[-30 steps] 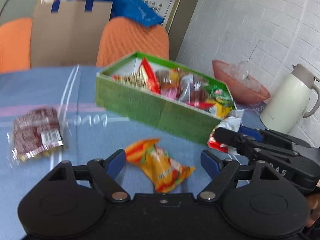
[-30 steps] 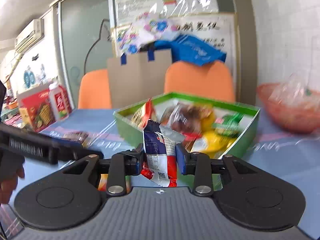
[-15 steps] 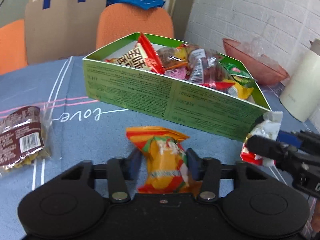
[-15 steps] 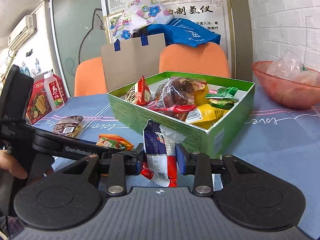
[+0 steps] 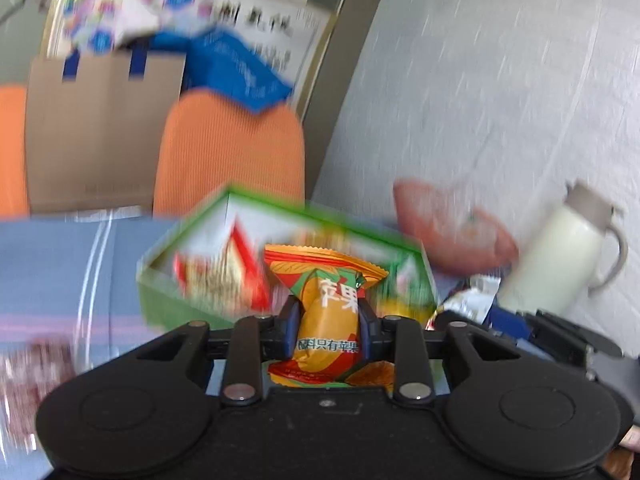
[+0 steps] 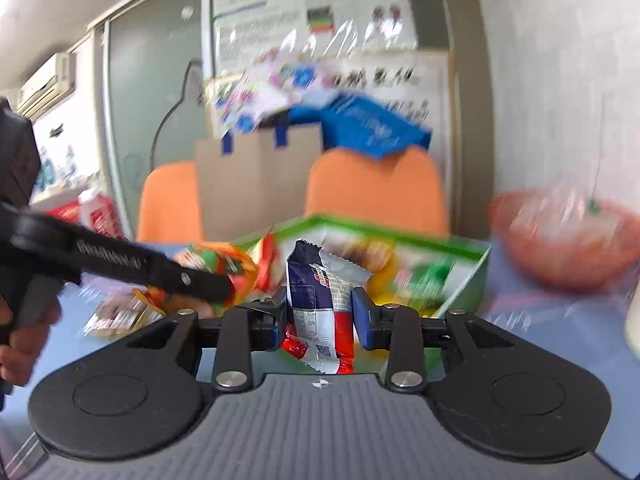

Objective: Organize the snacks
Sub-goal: 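Lower the bun packet and wrapped candy into the green box and open both grippers, then grasp the clear brown biscuit bag with the left gripper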

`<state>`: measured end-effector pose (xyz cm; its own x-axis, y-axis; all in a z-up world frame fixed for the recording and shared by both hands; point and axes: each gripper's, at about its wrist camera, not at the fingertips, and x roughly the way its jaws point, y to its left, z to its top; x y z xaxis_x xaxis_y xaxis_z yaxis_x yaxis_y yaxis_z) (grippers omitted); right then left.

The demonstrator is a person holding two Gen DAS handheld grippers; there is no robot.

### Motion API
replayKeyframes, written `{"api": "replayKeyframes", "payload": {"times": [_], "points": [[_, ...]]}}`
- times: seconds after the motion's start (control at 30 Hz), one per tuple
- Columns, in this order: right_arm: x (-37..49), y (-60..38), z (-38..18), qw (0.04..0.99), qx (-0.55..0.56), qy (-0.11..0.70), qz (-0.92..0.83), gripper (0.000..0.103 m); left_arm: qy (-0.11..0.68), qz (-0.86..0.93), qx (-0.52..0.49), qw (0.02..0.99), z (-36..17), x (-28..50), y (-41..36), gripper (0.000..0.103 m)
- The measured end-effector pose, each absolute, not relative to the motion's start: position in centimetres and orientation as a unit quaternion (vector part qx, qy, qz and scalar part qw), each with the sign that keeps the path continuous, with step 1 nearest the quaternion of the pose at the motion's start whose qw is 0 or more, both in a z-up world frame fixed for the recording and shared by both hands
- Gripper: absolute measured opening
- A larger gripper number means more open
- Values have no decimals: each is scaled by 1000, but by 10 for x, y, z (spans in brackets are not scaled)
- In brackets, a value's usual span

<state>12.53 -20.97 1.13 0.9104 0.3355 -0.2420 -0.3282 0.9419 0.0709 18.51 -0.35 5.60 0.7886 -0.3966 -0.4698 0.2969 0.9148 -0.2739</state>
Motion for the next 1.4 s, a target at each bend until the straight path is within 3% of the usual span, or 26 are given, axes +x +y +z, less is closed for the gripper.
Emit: {"api": "replayKeyframes", "payload": {"times": [0.17, 0.37, 0.4, 0.43, 0.47, 0.53, 0.6, 1.03, 1.4], "points": [[170, -213, 25, 986, 19, 99, 131, 59, 233, -158, -96, 955, 69, 227, -15, 74], [207, -208, 16, 986, 28, 92, 136, 58, 250, -128, -107, 954, 53, 267, -19, 75], [213, -205, 13, 986, 20, 92, 141, 59, 252, -122, -107, 954, 50, 271, -18, 77], [219, -200, 9, 985, 8, 96, 143, 59, 251, -116, -108, 955, 47, 270, -14, 89], [225, -195, 4, 984, -8, 110, 142, 62, 250, -113, -110, 955, 44, 270, -13, 103], [235, -188, -6, 977, -37, 152, 142, 97, 250, -107, -121, 955, 38, 268, -8, 103], [225, -190, -12, 981, -43, 129, 139, 103, 238, -110, -122, 957, 36, 263, -4, 103], [149, -197, 14, 982, -11, 113, 150, 103, 245, -110, -137, 953, 53, 192, 18, 103], [88, -157, -5, 957, 9, 151, 246, 103, 282, -6, -137, 950, 12, 101, 98, 103]]}}
